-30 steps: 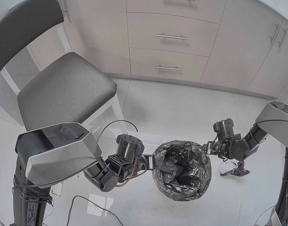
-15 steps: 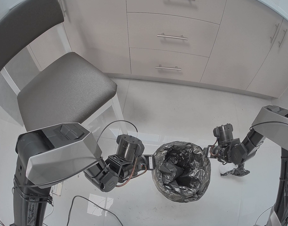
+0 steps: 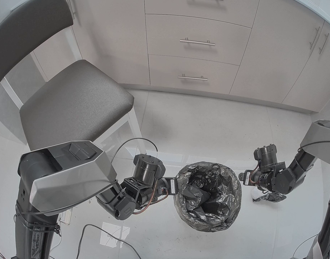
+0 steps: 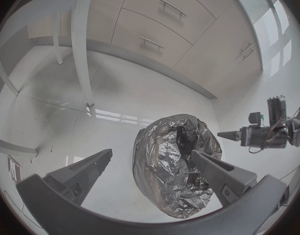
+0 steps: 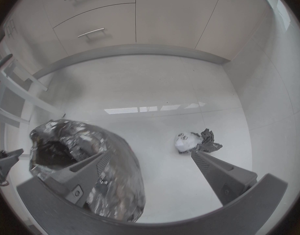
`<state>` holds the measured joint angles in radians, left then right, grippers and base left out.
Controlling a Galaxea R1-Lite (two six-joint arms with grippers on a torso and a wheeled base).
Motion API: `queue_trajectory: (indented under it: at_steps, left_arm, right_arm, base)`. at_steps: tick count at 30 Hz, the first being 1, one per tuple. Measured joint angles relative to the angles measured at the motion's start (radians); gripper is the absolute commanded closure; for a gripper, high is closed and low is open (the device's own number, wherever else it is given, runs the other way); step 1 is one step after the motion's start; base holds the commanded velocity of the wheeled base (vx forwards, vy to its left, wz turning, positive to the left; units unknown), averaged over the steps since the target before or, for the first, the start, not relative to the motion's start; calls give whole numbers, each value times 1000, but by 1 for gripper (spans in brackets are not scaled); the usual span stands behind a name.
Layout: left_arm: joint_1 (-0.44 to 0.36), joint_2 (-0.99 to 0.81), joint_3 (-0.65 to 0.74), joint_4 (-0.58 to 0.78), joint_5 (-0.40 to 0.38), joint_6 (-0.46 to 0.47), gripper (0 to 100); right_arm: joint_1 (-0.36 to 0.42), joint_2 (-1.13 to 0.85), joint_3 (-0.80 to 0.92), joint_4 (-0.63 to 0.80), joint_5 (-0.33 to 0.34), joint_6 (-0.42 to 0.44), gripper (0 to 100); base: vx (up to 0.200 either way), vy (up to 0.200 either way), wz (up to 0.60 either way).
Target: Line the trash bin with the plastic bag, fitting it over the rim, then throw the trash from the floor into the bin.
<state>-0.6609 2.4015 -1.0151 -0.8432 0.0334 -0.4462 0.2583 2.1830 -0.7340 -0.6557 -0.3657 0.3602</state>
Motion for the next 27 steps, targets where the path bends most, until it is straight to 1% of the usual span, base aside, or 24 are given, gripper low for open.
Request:
queue_trajectory:
  at_steps: [4,8,12,17,22,27]
  left_arm:
    - [0,0,-1,0,0,-1,0]
    - [0,0,-2,0,0,-1,0]
    - [0,1,-1,0,1,-1,0]
    - [1,6,-4,0,1,-1,0]
    - [2,15,-7,0,1,0,0]
    - [2,19,-8,0,1,0,0]
  right_arm:
    - [33,-51,97,-30,35,40,0]
    - [56,-67,154,-97,46,60,0]
    - [63,-11,189,-237,49,66,0]
    - [63,81,216,-340,51,70,0]
    - [59,143,234,-360,51,72,0]
    - [53,162,254,-361,50,71,0]
  base:
    - [0,0,0]
    - [0,0,0]
    - [0,0,0]
    - [0,0,0]
    - [0,0,0]
    - [0,0,0]
